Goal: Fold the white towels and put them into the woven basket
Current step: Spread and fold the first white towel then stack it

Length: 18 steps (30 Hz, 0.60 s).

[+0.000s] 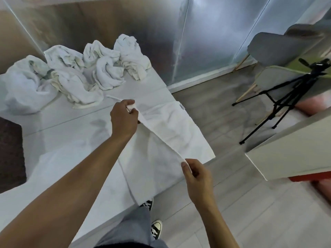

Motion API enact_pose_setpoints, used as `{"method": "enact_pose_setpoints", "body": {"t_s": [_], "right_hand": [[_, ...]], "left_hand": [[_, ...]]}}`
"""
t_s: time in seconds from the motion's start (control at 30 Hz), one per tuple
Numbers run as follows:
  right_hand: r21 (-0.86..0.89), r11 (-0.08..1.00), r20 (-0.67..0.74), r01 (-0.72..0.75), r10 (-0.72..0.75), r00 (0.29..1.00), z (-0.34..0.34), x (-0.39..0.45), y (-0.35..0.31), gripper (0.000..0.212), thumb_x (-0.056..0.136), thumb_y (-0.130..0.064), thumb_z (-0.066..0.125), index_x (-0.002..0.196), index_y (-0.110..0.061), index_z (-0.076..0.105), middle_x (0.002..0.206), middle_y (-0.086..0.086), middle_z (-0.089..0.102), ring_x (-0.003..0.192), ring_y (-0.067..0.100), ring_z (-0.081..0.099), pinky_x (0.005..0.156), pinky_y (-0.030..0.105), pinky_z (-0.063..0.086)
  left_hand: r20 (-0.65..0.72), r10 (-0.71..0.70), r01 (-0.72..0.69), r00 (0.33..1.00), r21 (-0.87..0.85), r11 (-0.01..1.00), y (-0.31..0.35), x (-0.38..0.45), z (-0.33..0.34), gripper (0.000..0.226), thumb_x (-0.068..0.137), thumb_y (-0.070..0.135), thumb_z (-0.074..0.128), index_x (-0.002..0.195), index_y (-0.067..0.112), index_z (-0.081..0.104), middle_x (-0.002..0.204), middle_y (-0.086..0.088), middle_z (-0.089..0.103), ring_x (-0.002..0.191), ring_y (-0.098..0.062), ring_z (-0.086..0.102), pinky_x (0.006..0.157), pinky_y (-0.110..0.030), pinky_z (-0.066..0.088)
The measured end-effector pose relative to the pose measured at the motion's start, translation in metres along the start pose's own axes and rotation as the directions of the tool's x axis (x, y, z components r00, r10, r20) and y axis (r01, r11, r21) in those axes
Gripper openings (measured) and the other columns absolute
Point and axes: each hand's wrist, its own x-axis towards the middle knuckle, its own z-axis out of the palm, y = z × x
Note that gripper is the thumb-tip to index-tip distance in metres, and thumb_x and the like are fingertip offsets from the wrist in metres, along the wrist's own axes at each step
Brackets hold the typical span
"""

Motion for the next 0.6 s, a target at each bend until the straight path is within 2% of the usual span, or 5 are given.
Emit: {"method": "enact_pose_setpoints", "body": {"t_s": [0.1, 0.2, 0.33, 0.43, 0.6], "right_hand": [[0.018, 1.000, 0.002, -0.019, 0.019, 1.000, -0.017, 0.027, 0.007, 0.012, 0.099, -0.020, 0.066, 0.089, -0.021, 0.073, 0.064, -0.012, 0.057, 0.058, 0.004, 0.045, 0.056, 0.015, 0.036], [0.005, 0.999, -0.051, -0.043, 0.044, 0.998, -0.032, 0.055, 0.016, 0.012, 0.098, -0.019, 0.067, 0.088, -0.022, 0.072, 0.065, -0.015, 0.060, 0.059, 0.004, 0.048, 0.058, 0.015, 0.038], [-0.063, 0.991, -0.067, -0.116, 0.112, 0.991, -0.050, 0.088, 0.031, 0.012, 0.099, -0.024, 0.065, 0.090, -0.029, 0.072, 0.076, -0.006, 0.069, 0.068, 0.019, 0.061, 0.063, 0.032, 0.049], [-0.086, 0.983, -0.092, -0.164, 0.156, 0.983, -0.066, 0.115, 0.043, 0.013, 0.100, -0.023, 0.064, 0.090, -0.029, 0.071, 0.077, 0.002, 0.069, 0.070, 0.025, 0.062, 0.063, 0.038, 0.052], [-0.186, 0.953, -0.086, -0.238, 0.226, 0.970, -0.082, 0.156, 0.074, 0.012, 0.100, -0.027, 0.062, 0.092, -0.030, 0.070, 0.079, 0.001, 0.069, 0.069, 0.022, 0.064, 0.062, 0.034, 0.052]], "left_hand": [[0.019, 0.023, -0.023, 1.000, 0.017, 1.000, 0.011, 0.012, 0.035, 0.032, 0.084, 0.018, 0.059, 0.114, 0.025, 0.068, 0.111, 0.002, 0.055, 0.104, -0.023, 0.063, 0.082, -0.047, 0.060], [0.040, 0.047, -0.048, 0.998, 0.028, 0.998, 0.022, 0.024, 0.073, 0.032, 0.083, 0.019, 0.057, 0.113, 0.024, 0.068, 0.106, 0.006, 0.050, 0.099, -0.024, 0.064, 0.081, -0.047, 0.059], [0.072, 0.060, -0.063, 0.996, 0.034, 0.997, 0.035, 0.036, 0.126, 0.030, 0.088, 0.010, 0.058, 0.115, 0.018, 0.067, 0.107, 0.006, 0.047, 0.099, -0.018, 0.056, 0.079, -0.047, 0.059], [0.134, 0.046, -0.050, 0.990, 0.027, 0.998, 0.037, 0.042, 0.162, 0.030, 0.088, 0.010, 0.056, 0.114, 0.019, 0.067, 0.110, 0.006, 0.049, 0.105, -0.020, 0.056, 0.081, -0.048, 0.059], [0.211, 0.035, -0.050, 0.977, 0.070, 0.996, 0.040, 0.048, 0.202, 0.030, 0.090, 0.010, 0.056, 0.116, 0.021, 0.064, 0.107, 0.008, 0.050, 0.095, -0.020, 0.059, 0.081, -0.048, 0.058]]}}
